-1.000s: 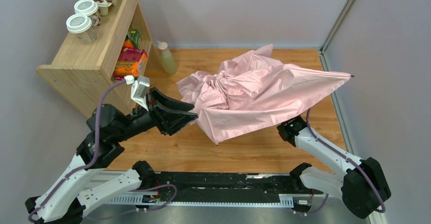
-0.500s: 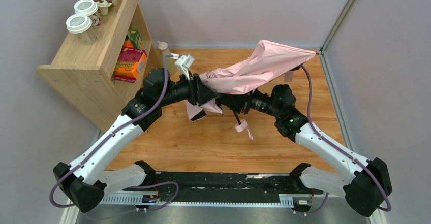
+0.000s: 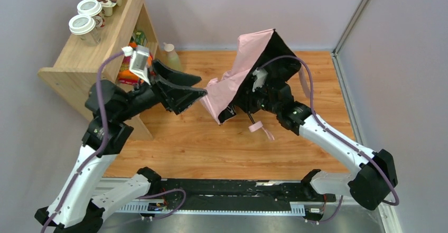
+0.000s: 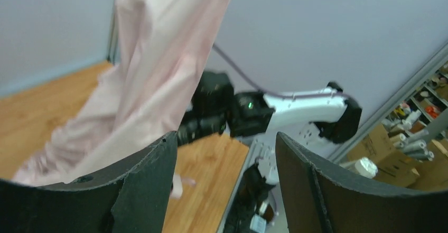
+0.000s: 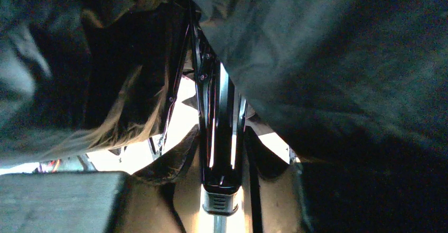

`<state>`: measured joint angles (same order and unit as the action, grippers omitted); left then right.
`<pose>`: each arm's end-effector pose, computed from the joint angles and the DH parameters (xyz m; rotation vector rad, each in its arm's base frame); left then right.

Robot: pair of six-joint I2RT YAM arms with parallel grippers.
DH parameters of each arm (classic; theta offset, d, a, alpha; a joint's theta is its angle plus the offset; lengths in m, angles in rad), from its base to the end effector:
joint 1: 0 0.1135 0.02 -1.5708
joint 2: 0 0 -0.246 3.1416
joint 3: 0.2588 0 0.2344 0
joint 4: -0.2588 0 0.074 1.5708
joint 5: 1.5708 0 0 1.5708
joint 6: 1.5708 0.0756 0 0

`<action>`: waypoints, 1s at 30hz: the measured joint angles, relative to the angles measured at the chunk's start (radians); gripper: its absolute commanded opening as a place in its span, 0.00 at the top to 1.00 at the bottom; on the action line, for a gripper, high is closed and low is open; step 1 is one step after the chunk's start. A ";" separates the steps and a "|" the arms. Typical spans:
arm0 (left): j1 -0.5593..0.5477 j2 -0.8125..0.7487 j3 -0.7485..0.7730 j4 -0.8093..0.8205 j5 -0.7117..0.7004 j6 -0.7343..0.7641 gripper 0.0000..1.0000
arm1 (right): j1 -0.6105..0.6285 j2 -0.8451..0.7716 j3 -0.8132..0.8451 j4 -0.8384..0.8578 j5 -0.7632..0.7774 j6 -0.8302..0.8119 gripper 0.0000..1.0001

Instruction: Put away the umbrella

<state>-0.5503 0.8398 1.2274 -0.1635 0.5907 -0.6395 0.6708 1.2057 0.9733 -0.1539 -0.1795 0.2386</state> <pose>0.1282 -0.1281 0.4682 0.4817 1.4547 -1.3667 0.2297 0.1995 0.2936 -0.5547 1.9544 0.7632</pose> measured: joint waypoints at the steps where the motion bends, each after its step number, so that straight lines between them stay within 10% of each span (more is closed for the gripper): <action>1: 0.000 0.014 0.056 -0.008 -0.014 0.003 0.34 | 0.000 0.014 0.000 -0.008 -0.018 -0.015 1.00; 6: 0.000 0.105 0.242 -0.109 -0.174 0.032 0.41 | 0.000 0.019 -0.019 0.019 -0.251 -0.076 1.00; 10: 0.000 0.086 0.135 -0.164 -0.263 0.043 0.22 | -0.002 -0.072 -0.160 0.213 -0.515 -0.107 1.00; 17: 0.000 0.009 -0.039 -0.298 -0.356 0.043 0.21 | -0.009 -0.167 -0.213 0.303 -0.711 -0.163 1.00; 30: 0.000 0.041 -0.133 -0.103 -0.061 -0.035 0.21 | -0.013 -0.185 -0.216 0.332 -0.742 -0.201 1.00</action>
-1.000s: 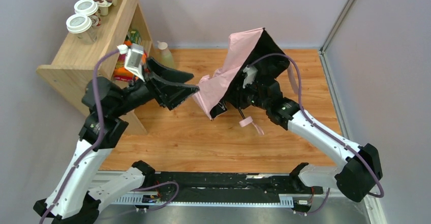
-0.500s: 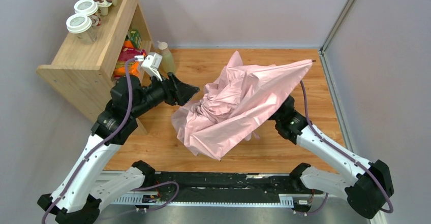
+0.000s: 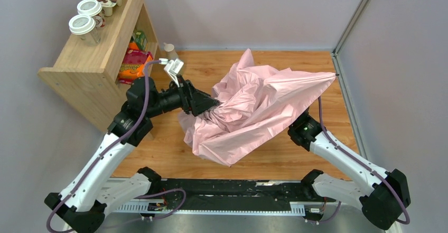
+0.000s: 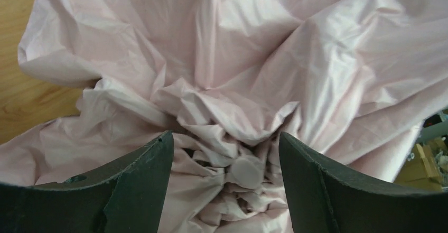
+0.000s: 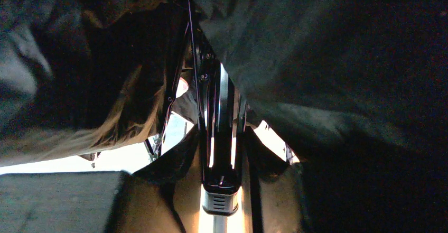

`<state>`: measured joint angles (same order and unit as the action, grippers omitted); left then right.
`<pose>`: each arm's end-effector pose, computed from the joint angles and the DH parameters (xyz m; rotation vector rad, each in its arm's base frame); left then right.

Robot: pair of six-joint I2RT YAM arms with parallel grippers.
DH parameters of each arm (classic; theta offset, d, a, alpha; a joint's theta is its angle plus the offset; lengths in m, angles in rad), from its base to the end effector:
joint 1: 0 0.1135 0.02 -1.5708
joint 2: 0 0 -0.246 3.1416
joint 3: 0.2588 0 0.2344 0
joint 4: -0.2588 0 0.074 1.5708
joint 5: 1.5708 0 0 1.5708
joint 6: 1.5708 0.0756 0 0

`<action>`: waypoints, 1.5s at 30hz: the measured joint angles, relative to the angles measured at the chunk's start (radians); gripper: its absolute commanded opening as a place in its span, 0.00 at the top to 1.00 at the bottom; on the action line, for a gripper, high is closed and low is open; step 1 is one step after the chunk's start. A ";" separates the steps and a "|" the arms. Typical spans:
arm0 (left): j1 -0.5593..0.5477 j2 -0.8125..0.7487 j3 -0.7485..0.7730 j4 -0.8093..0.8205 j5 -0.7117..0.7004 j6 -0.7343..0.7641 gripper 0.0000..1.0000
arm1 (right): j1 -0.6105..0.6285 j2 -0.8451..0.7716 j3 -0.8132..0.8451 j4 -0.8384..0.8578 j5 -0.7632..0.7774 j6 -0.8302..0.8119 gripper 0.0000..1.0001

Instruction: Put away the umbrella

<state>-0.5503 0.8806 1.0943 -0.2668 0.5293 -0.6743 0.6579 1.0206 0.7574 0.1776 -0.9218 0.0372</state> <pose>0.1600 -0.1430 0.4025 0.3393 1.7684 -1.3373 0.1571 0.1975 0.3119 -1.2021 1.3218 1.2673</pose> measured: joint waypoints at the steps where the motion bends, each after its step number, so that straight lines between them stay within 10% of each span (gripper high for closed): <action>1: 0.000 0.016 0.000 -0.006 0.003 0.004 0.21 | 0.000 0.000 0.000 0.000 -0.002 0.000 1.00; 18: 0.000 -0.047 -0.015 -0.100 0.018 0.100 0.20 | -0.022 0.023 0.010 -0.007 -0.031 0.010 1.00; 27: 0.001 -0.414 -0.117 -0.032 -0.077 0.146 0.22 | -0.139 0.104 0.011 0.283 -0.214 0.423 1.00; 32: 0.001 -0.403 -0.118 -0.029 -0.079 0.156 0.40 | -0.140 0.088 0.014 0.427 -0.319 0.643 1.00; 45: 0.000 -0.265 -0.151 0.186 0.219 0.097 0.26 | -0.136 -0.024 0.036 0.446 -0.410 0.763 1.00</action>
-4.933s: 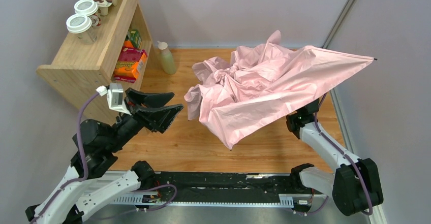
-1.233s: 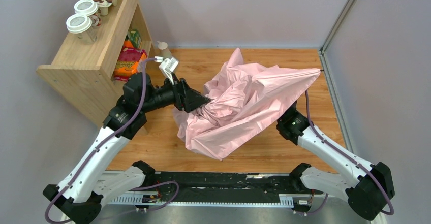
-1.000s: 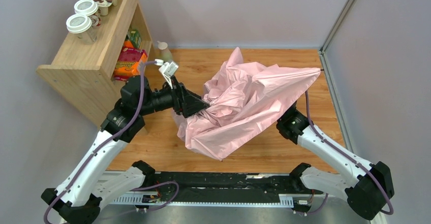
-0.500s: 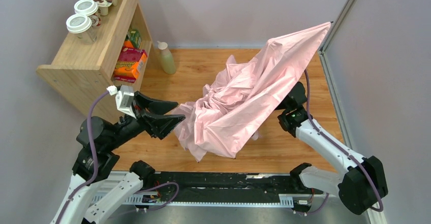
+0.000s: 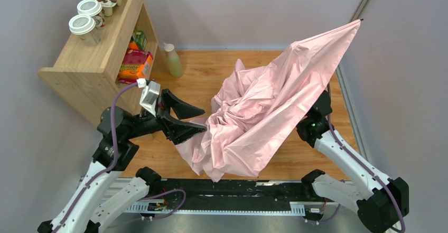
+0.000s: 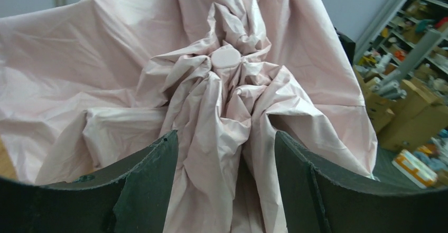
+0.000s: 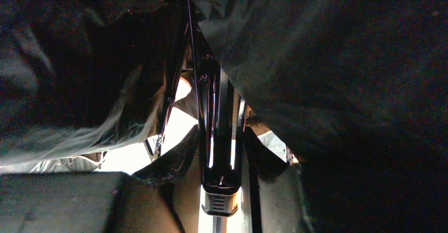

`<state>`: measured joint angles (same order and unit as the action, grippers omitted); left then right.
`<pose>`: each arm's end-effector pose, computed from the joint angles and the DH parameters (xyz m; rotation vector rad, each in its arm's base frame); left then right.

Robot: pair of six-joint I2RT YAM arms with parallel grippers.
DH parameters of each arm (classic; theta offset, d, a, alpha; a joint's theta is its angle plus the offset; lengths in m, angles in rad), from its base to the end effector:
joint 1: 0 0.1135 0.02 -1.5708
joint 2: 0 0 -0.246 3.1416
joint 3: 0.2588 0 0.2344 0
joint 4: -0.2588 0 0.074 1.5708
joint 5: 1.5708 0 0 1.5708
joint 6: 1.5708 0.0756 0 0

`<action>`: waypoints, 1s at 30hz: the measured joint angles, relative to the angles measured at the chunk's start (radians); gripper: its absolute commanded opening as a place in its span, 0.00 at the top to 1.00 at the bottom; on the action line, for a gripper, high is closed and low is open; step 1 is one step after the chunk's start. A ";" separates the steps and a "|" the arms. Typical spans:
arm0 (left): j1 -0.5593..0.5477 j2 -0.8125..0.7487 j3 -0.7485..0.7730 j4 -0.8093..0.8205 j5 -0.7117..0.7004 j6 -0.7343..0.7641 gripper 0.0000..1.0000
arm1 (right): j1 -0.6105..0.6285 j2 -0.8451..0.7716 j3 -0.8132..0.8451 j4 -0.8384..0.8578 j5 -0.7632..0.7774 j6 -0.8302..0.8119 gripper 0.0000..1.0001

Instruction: Put away the umbrella

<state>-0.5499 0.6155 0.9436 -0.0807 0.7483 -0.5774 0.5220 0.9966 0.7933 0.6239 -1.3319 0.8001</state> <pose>0.0923 -0.1169 0.4170 0.6780 1.3922 -1.4075 0.1405 0.1655 0.3706 -1.1968 1.3057 1.7667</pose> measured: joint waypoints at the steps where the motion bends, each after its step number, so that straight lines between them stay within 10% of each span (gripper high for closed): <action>1: 0.000 0.008 -0.011 0.033 0.020 -0.016 0.26 | 0.001 0.000 0.000 -0.007 -0.002 0.000 1.00; 30: -0.096 0.337 0.015 0.472 0.272 -0.195 0.24 | 0.105 0.010 0.151 -0.410 -0.057 -0.312 1.00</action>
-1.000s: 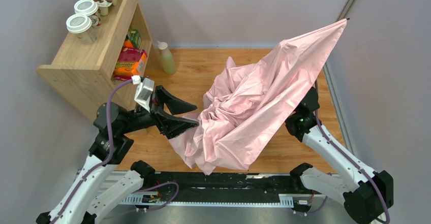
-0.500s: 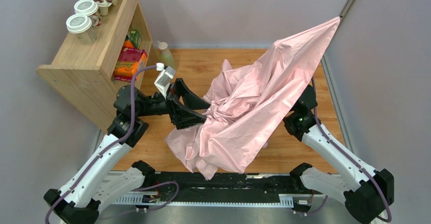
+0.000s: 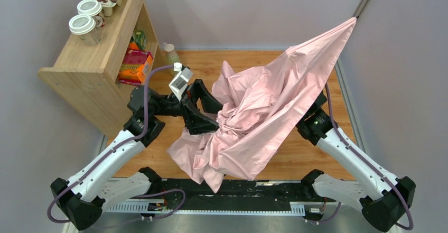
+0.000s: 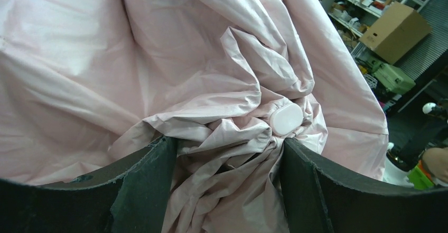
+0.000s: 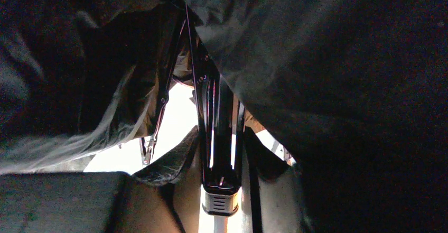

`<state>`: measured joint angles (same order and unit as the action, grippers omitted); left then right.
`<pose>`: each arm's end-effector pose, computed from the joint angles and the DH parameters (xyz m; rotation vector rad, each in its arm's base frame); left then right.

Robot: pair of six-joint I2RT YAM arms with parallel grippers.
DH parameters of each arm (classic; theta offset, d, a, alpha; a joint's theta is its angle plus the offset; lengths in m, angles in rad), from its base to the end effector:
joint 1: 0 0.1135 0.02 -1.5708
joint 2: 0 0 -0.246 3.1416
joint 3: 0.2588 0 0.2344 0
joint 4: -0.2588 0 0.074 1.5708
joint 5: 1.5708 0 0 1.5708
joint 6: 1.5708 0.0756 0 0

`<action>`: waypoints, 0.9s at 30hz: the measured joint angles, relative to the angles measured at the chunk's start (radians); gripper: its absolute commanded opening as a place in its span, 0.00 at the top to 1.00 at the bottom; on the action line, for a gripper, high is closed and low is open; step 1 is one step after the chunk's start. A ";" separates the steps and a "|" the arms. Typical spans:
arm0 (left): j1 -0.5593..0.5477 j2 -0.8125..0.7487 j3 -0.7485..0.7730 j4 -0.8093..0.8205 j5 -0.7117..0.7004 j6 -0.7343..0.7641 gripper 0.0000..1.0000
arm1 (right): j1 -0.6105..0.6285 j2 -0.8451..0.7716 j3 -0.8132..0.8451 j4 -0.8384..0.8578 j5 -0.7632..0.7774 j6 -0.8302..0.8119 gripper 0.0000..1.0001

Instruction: Put away the umbrella

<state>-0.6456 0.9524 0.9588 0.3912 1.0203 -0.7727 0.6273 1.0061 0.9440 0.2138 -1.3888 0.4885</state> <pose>0.1276 -0.1768 0.4193 0.9601 1.2997 -1.7360 0.1223 0.1805 0.3804 -1.3960 1.2527 1.7814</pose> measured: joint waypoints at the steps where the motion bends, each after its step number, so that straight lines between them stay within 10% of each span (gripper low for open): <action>1: -0.008 0.001 0.000 0.014 0.004 0.000 0.24 | 0.005 0.000 0.002 -0.002 -0.003 -0.006 1.00; 19: -0.116 0.005 -0.032 0.228 -0.037 -0.049 0.25 | 0.064 0.016 0.032 -0.037 0.020 -0.084 1.00; 24: -0.136 -0.003 -0.037 0.232 -0.066 -0.050 0.54 | 0.067 0.021 0.032 -0.013 0.016 -0.073 1.00; 27: -0.139 -0.008 -0.035 0.253 -0.090 -0.028 0.94 | 0.066 0.024 0.032 -0.013 0.022 -0.055 1.00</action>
<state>-0.7849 0.9443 0.9241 0.6437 0.9298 -0.8005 0.6937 1.0306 0.9764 0.2008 -1.3666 0.4332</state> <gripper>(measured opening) 0.389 0.273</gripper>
